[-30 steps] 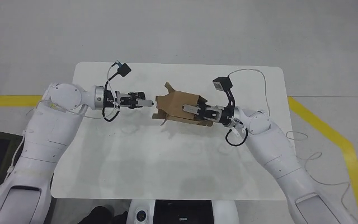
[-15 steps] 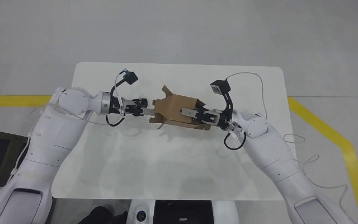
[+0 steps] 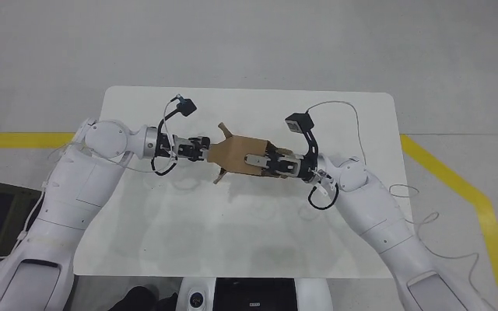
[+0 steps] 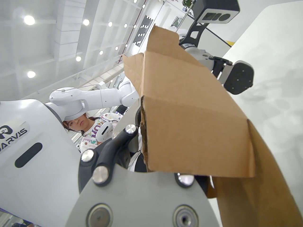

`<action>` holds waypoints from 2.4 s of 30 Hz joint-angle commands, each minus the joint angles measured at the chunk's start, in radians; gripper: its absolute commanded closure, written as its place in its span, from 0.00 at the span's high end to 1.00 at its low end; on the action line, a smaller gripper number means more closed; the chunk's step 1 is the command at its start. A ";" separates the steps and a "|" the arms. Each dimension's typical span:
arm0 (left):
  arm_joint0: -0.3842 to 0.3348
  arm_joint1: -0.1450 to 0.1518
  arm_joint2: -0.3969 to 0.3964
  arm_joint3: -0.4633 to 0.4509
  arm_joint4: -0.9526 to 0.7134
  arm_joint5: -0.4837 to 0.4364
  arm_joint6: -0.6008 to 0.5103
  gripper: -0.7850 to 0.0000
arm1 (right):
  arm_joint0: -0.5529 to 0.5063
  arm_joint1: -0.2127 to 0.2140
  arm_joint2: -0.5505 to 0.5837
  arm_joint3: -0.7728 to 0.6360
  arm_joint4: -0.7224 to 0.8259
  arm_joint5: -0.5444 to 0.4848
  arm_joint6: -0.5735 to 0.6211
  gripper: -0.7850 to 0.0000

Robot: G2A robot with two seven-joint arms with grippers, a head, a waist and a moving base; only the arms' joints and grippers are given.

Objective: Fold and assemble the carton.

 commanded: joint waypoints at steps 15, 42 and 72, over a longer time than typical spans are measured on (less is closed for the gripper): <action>-0.017 -0.004 0.009 0.013 -0.020 0.005 0.003 1.00 | 0.018 -0.002 -0.048 0.005 0.013 -0.010 -0.010 0.00; 0.010 0.009 -0.004 -0.033 0.023 -0.005 0.013 1.00 | 0.025 -0.011 -0.006 0.060 -0.120 -0.043 -0.153 0.00; -0.029 0.011 -0.026 0.068 0.057 0.003 0.082 1.00 | 0.002 -0.002 -0.035 0.022 -0.046 0.033 0.033 0.00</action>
